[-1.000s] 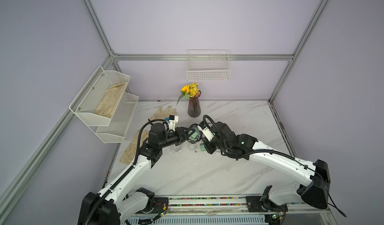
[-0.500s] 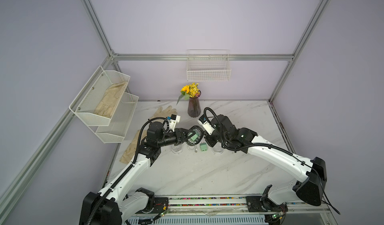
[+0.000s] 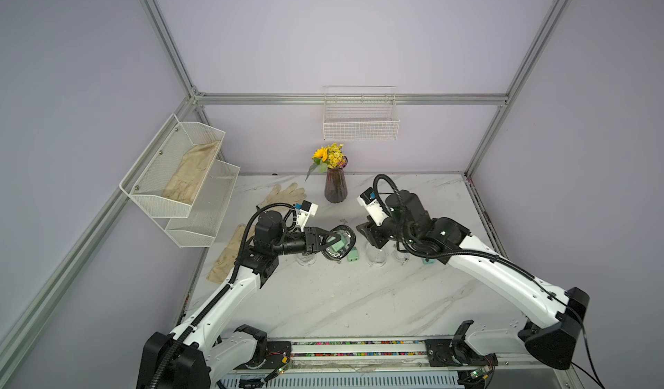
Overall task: Pack away charging kits
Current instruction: Zip the zipper on the storage bag.
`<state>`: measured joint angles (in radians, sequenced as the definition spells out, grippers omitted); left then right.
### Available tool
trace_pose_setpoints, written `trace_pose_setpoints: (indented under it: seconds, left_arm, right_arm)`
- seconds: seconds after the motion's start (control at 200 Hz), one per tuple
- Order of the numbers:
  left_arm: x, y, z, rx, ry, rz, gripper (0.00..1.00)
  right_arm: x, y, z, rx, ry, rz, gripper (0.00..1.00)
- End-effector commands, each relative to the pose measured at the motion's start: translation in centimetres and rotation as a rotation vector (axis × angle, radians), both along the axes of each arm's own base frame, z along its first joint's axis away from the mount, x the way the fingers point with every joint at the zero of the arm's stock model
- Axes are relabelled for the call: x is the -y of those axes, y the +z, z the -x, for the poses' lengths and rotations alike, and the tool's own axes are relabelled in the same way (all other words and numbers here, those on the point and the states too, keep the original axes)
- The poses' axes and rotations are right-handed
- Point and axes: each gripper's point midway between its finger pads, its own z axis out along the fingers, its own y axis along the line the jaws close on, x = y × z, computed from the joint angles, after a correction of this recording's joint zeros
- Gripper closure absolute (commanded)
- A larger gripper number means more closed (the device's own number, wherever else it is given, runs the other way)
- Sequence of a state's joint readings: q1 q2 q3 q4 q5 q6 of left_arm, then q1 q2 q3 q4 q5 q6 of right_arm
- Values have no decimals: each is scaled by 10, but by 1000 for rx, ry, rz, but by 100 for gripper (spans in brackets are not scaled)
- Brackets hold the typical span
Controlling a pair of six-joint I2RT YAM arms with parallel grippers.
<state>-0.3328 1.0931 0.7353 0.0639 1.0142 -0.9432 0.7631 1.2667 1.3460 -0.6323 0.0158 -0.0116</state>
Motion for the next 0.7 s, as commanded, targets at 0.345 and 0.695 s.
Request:
trace_pose_setpoints:
  seconds: [0.345, 0.695]
  left_arm:
    - [53, 60, 63, 276, -351, 76, 97]
    - [59, 72, 70, 315, -381, 83, 97]
  right_arm:
    - [-11, 13, 71, -289, 364, -382, 20]
    - [-8, -12, 108, -435, 481, -481, 24]
